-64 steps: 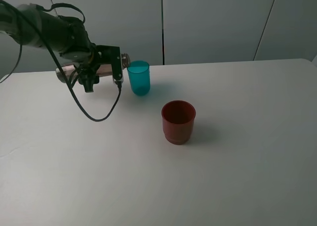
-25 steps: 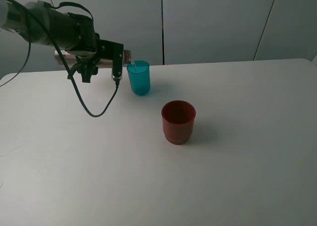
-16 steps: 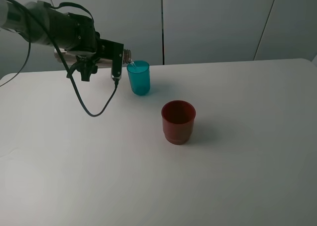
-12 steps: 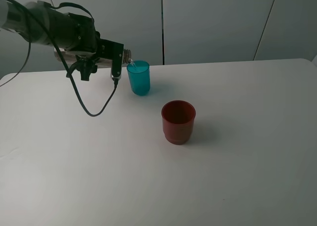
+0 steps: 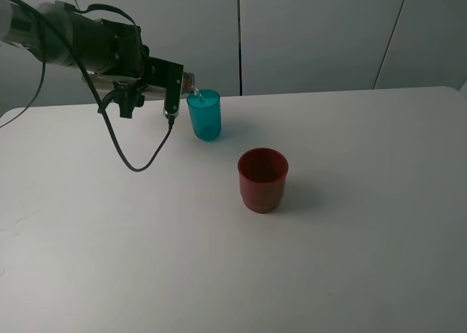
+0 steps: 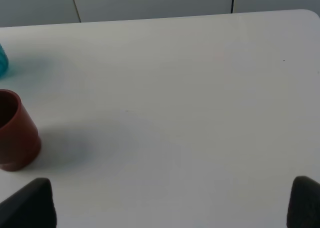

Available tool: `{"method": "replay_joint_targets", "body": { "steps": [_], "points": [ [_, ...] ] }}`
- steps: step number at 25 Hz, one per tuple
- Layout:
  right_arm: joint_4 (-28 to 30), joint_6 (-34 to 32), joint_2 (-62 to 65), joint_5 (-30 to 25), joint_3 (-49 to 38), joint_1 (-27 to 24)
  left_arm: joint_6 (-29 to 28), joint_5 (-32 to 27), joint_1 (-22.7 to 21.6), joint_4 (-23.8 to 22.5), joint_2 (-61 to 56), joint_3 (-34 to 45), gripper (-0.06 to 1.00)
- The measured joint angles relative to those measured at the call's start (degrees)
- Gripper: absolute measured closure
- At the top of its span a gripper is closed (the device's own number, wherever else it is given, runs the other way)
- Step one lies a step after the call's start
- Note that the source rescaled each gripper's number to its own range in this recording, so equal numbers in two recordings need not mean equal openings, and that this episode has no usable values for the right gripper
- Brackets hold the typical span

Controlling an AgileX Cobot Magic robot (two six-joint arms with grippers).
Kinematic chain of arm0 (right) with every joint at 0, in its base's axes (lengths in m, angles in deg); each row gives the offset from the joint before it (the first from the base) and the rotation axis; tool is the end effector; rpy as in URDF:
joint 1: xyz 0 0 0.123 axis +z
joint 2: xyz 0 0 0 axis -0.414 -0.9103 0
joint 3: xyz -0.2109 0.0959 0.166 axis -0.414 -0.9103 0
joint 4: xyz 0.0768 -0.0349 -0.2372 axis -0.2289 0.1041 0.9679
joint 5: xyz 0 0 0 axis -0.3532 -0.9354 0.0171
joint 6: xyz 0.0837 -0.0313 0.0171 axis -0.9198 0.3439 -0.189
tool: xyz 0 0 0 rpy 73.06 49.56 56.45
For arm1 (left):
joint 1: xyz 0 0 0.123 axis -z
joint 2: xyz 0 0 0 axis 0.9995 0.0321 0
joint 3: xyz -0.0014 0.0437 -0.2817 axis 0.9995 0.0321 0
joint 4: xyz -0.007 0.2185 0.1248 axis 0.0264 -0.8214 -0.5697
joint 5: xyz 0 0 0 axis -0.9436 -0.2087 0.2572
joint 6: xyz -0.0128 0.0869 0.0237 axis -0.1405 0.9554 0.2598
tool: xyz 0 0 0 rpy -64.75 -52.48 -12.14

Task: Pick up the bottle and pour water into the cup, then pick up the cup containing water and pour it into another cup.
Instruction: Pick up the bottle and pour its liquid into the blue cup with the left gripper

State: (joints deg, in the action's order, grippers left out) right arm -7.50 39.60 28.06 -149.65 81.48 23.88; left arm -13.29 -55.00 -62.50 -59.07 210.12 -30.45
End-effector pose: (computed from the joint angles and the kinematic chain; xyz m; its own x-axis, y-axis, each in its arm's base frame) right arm -0.0079 0.0052 0.2750 -0.4880 0.0434 -0.8717 -0.0202 0.9979 0.0610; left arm 0.4310 -0.1512 0.1695 -0.1016 0.9618 0.2541 0.6061 -0.1427 0.7825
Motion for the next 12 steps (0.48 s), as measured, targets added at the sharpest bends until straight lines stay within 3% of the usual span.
{"method": "replay_joint_targets", "body": {
  "steps": [12],
  "points": [
    [0.00,0.00,0.00,0.00,0.00,0.00,0.00,0.22,0.00,-2.09,0.00,0.00,0.91]
  ]
}}
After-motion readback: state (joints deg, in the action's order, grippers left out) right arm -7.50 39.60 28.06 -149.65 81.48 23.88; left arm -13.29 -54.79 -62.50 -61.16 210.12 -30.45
